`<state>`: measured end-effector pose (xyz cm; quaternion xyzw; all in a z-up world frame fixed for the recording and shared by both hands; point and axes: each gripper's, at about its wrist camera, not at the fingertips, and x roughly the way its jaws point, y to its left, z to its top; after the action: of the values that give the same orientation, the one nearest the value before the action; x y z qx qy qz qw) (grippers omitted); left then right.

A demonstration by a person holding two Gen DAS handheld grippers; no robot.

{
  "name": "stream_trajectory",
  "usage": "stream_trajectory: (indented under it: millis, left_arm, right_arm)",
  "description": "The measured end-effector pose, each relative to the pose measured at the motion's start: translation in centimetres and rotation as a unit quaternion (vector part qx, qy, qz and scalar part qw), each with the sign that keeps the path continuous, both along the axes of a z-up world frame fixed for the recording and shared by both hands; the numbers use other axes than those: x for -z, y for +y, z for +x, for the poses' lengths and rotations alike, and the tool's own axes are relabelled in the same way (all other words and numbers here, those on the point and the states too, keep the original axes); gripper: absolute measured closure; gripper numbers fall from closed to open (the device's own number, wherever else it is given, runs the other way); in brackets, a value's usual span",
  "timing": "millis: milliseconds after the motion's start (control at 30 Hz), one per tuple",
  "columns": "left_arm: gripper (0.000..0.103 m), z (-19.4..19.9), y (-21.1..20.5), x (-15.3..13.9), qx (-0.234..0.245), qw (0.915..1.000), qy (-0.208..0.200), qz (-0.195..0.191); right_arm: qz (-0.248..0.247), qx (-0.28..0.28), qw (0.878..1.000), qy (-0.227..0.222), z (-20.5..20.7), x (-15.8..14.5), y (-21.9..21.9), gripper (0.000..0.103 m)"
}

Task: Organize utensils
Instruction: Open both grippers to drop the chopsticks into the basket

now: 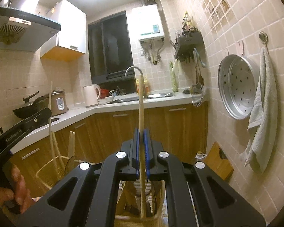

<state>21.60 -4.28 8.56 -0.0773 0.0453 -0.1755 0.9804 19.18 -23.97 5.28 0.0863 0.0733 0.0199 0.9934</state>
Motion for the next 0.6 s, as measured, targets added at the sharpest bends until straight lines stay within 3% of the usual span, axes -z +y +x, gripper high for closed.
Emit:
stream_trajectory:
  millis: [100, 167, 233, 333, 400, 600]
  left_arm:
    - [0.087, -0.4, 0.3, 0.0, 0.012, 0.9998, 0.012, -0.006]
    - [0.086, -0.7, 0.5, 0.2, 0.014, 0.9997, 0.017, -0.006]
    - [0.084, -1.0, 0.6, 0.4, 0.017, 0.9996, 0.024, -0.004]
    - [0.07, -2.2, 1.2, 0.3, 0.017, 0.9994, 0.031, -0.002]
    - [0.05, -3.1, 1.7, 0.2, 0.019, 0.9991, 0.037, -0.004]
    - [0.035, -5.9, 2.5, 0.5, 0.048, 0.9971, 0.058, 0.004]
  right_arm:
    - [0.0, -0.006, 1.0, 0.012, -0.6, 0.1, -0.3, 0.092]
    - [0.004, -0.008, 1.0, 0.016, -1.3, 0.2, -0.6, 0.084]
    - [0.011, -0.011, 1.0, 0.018, -2.0, 0.2, -0.8, 0.07]
    - [0.011, -0.013, 1.0, 0.019, -3.6, 0.0, -0.8, 0.051]
    - [0.013, -0.018, 0.999, 0.023, -4.6, 0.0, -0.8, 0.051]
    - [0.011, -0.022, 0.999, 0.042, -7.3, 0.2, -0.2, 0.051]
